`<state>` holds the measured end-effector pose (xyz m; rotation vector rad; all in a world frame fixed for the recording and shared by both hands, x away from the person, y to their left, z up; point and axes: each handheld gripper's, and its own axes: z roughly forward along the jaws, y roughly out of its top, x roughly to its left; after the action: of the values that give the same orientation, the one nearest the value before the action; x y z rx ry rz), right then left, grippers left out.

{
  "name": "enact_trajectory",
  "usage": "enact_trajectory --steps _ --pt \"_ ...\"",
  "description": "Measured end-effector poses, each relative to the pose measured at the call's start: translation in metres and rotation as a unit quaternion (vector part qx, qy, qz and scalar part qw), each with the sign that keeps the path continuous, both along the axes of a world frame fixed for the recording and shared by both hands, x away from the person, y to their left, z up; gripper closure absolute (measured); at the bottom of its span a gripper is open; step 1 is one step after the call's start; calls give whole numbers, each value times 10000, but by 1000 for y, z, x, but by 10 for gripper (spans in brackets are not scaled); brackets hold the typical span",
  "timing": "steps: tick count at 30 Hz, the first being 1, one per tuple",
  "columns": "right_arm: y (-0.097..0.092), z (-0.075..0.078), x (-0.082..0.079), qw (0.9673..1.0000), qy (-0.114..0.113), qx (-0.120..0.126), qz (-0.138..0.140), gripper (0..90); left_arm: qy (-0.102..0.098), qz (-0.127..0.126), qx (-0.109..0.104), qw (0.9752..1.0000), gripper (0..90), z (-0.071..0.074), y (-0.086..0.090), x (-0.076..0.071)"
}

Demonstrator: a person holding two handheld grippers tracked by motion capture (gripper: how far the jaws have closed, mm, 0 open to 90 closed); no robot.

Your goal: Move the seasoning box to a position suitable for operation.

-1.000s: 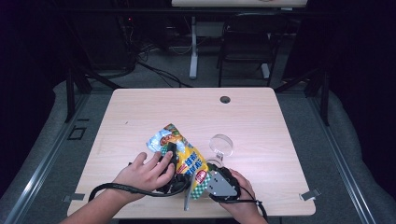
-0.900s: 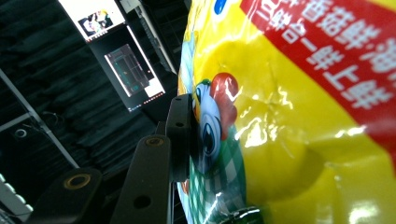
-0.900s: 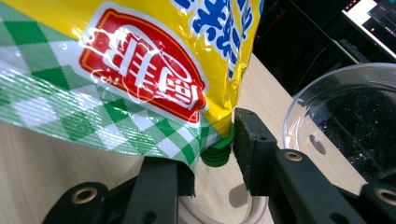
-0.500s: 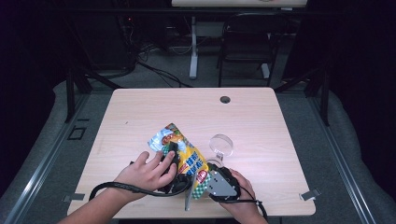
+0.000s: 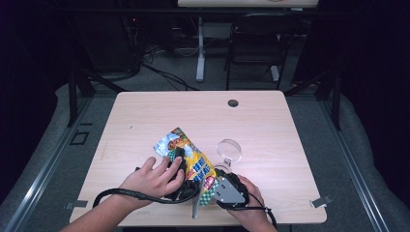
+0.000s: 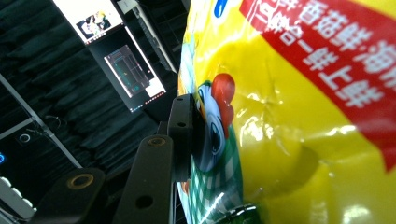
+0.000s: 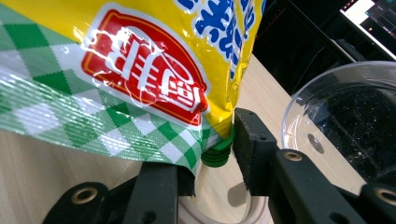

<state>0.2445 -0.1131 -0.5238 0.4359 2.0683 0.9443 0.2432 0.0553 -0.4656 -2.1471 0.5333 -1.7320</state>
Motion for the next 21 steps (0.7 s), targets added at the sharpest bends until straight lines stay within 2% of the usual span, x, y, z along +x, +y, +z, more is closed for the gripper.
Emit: enact_trajectory --steps 13,14,21 --pt "0 -1 1 10000 1 1 -2 704 6 8 64 10000 720 1 -1 -1" --pt "0 -1 1 10000 14 6 -7 705 30 28 8 10000 719 1 -1 -1" --pt "0 -1 1 10000 26 11 -3 705 -3 2 129 9999 721 2 -2 -1"
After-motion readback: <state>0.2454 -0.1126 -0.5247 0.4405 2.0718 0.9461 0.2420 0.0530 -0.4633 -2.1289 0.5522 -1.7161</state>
